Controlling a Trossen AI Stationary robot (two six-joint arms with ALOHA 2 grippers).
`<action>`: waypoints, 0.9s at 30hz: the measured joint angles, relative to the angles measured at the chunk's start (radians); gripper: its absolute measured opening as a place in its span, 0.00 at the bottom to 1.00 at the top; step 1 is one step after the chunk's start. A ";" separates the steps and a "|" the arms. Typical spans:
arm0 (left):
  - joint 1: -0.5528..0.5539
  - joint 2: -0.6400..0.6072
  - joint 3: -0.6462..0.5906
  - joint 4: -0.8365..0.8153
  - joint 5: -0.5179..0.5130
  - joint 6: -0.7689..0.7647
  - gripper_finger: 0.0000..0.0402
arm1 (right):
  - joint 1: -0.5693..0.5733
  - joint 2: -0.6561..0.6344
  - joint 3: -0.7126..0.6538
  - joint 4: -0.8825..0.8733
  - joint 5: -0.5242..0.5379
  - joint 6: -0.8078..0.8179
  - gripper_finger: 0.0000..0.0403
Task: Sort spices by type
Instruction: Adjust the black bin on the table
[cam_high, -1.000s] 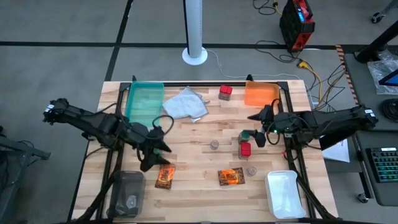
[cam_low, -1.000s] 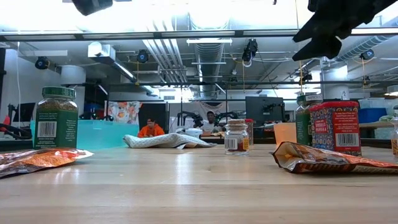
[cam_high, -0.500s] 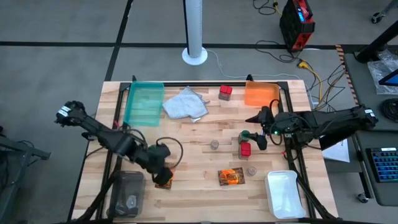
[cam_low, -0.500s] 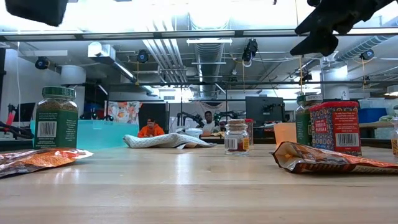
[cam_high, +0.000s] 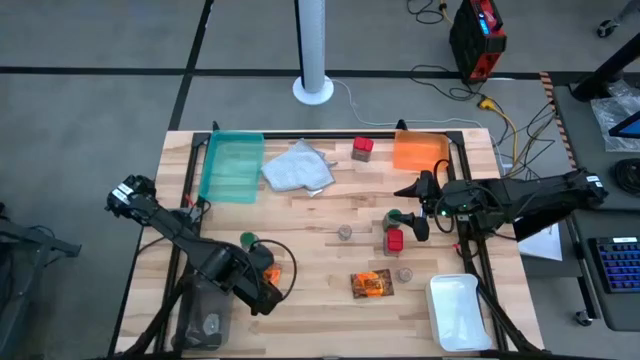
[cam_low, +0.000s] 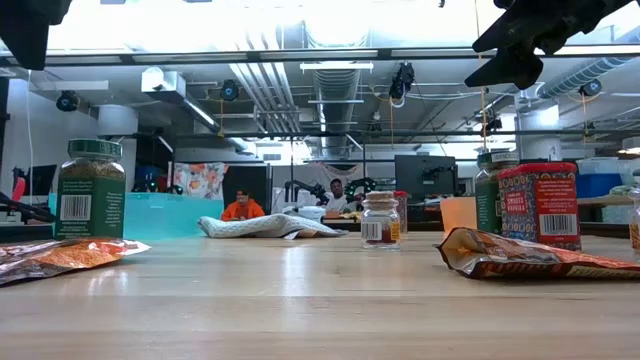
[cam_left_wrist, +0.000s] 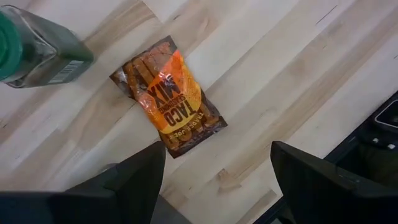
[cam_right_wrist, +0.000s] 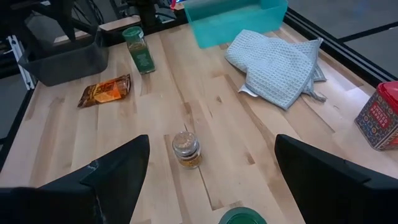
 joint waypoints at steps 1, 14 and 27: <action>-0.003 0.008 0.004 0.001 0.000 -0.006 0.69 | 0.000 0.000 0.000 0.000 0.000 0.000 0.84; -0.113 0.064 -0.029 0.020 -0.079 -0.258 0.69 | 0.000 0.000 0.000 -0.004 0.000 0.013 0.84; -0.157 0.147 -0.084 0.077 -0.166 -0.425 0.69 | 0.000 0.000 -0.001 -0.001 0.000 0.009 0.84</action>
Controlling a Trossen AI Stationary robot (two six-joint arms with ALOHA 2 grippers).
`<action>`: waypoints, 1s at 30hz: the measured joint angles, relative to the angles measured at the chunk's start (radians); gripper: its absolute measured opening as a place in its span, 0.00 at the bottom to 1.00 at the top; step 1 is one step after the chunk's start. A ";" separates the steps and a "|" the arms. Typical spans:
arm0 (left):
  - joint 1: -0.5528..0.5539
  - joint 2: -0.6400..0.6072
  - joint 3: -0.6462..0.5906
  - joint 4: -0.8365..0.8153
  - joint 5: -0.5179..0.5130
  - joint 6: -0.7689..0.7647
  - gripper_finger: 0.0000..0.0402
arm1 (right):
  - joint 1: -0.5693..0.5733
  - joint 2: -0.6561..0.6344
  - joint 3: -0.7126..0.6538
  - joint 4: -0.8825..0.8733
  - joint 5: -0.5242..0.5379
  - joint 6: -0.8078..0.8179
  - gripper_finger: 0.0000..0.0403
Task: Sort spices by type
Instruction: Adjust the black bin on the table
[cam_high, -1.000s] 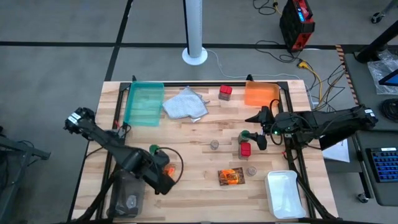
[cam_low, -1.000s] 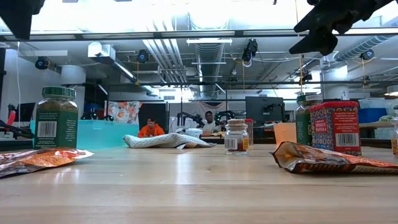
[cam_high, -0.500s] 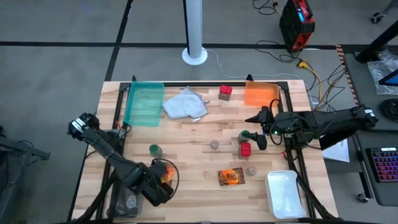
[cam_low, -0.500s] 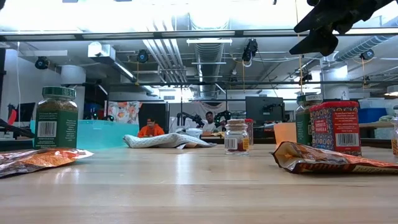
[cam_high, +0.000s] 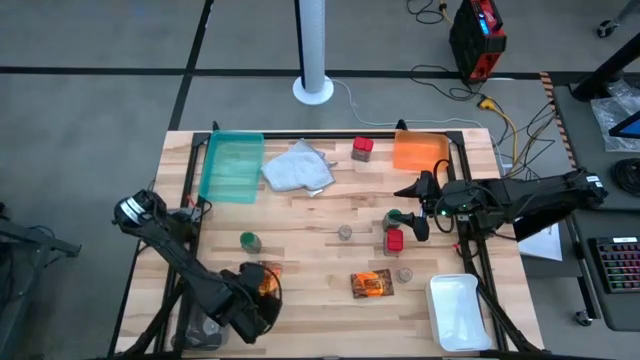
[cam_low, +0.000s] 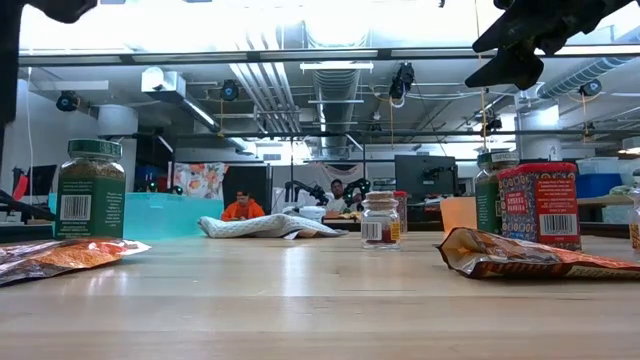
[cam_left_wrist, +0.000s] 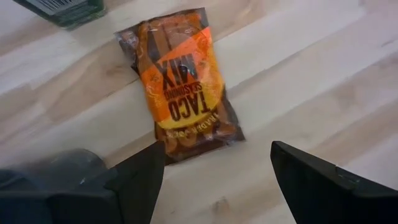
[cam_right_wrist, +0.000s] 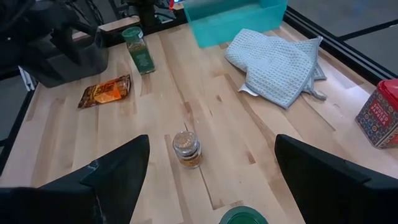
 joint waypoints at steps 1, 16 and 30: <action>0.003 0.009 -0.003 0.000 0.000 0.003 0.69 | 0.000 0.000 0.000 0.000 0.000 0.000 0.84; 0.067 0.024 -0.144 0.182 -0.062 0.078 0.69 | 0.000 0.000 0.000 -0.001 0.002 -0.006 0.84; 0.075 0.025 -0.243 0.297 -0.088 0.059 0.69 | 0.000 0.000 0.000 -0.001 0.001 -0.002 0.84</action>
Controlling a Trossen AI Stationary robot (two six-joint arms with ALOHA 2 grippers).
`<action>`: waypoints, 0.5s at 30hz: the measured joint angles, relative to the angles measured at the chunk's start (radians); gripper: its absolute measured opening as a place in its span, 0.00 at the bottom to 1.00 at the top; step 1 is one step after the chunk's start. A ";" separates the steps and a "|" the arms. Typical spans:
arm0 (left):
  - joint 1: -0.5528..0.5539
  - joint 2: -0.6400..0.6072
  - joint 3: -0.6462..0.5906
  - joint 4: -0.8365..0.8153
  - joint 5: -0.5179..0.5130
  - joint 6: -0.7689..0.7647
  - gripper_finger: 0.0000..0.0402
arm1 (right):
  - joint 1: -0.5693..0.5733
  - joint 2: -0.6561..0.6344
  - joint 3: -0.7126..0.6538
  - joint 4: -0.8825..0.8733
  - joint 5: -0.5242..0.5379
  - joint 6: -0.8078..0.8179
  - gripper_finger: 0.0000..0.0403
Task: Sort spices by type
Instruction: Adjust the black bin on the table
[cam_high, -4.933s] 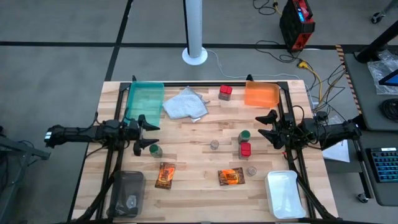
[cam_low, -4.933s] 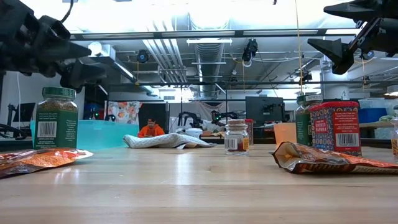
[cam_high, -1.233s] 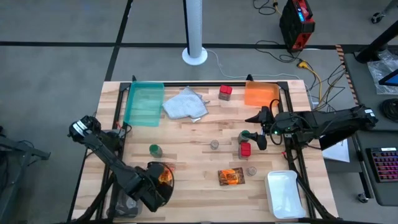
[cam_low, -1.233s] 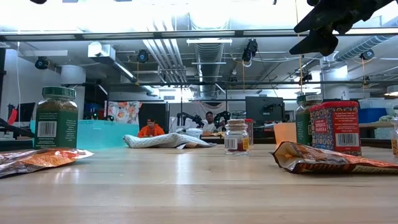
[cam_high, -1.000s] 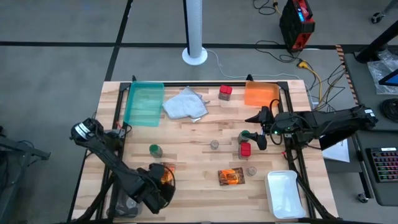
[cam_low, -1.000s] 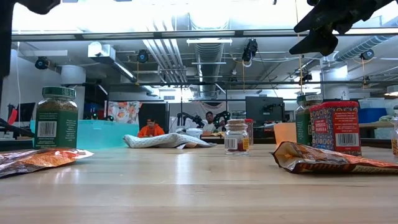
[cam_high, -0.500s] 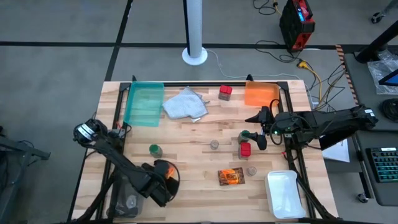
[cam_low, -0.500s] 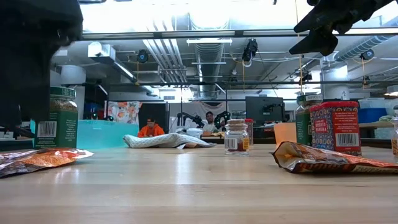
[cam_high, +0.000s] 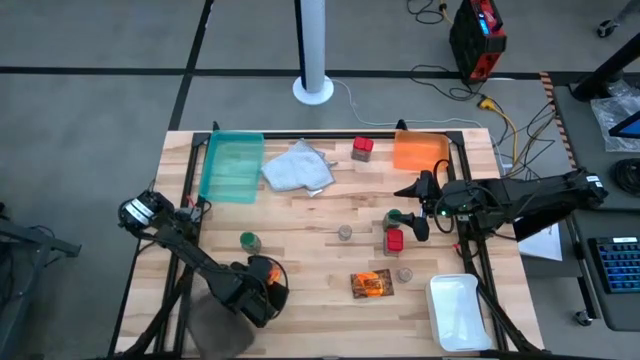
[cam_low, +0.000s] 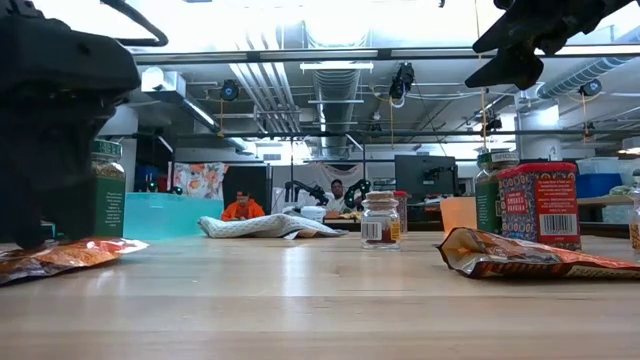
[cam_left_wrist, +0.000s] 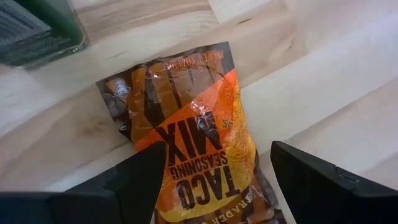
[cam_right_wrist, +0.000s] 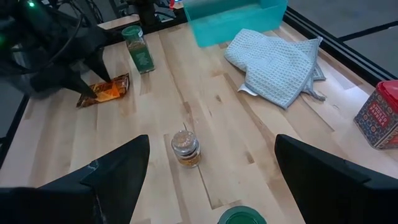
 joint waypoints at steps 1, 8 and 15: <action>0.000 -0.001 0.000 0.000 0.008 0.007 0.69 | 0.000 0.000 0.000 0.000 0.000 0.003 0.84; 0.000 -0.003 0.002 -0.006 0.017 0.038 0.69 | 0.000 0.000 0.000 0.000 0.000 0.003 0.84; 0.000 -0.054 0.002 -0.006 0.020 0.081 0.69 | 0.000 0.000 0.000 0.001 0.000 0.003 0.84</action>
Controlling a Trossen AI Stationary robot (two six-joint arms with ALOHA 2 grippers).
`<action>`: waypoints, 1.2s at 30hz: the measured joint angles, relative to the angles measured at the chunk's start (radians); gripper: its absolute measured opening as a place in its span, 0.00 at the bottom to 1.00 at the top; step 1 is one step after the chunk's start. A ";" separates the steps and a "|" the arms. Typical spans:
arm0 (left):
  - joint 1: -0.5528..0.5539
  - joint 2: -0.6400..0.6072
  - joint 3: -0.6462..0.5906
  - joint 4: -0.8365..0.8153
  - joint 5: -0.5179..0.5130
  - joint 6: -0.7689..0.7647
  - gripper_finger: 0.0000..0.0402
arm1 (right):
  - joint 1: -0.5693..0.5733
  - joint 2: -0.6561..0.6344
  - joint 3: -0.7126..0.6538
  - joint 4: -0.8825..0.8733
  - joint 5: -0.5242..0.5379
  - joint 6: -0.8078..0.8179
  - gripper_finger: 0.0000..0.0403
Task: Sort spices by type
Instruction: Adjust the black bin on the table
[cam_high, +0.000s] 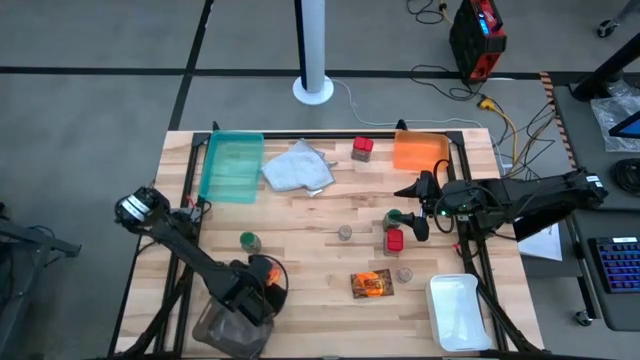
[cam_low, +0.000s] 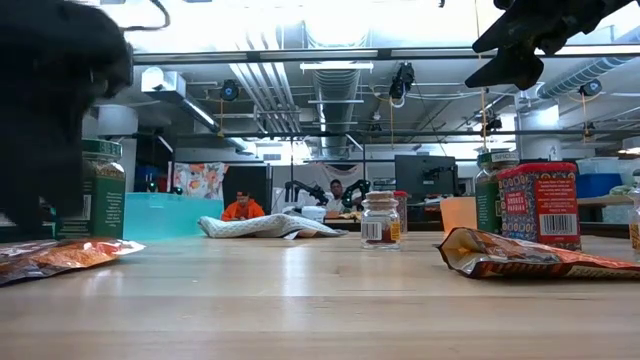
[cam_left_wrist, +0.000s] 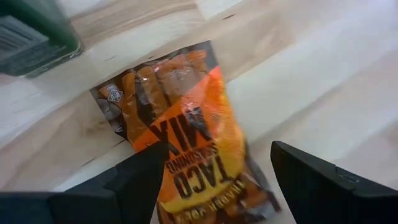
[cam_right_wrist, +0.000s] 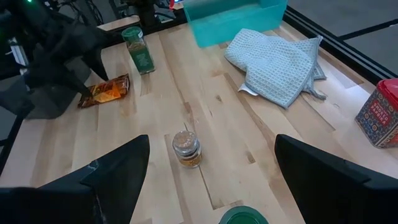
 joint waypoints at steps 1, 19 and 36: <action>0.000 -0.015 0.000 0.000 0.000 0.011 0.69 | 0.000 0.000 0.000 0.000 0.000 0.000 0.84; -0.103 -0.065 0.480 -0.328 0.144 0.085 0.67 | 0.000 0.000 -0.003 0.000 0.025 -0.001 0.84; -0.168 0.200 0.600 -0.536 0.473 0.414 0.04 | 0.000 0.000 -0.036 0.000 0.026 0.015 0.84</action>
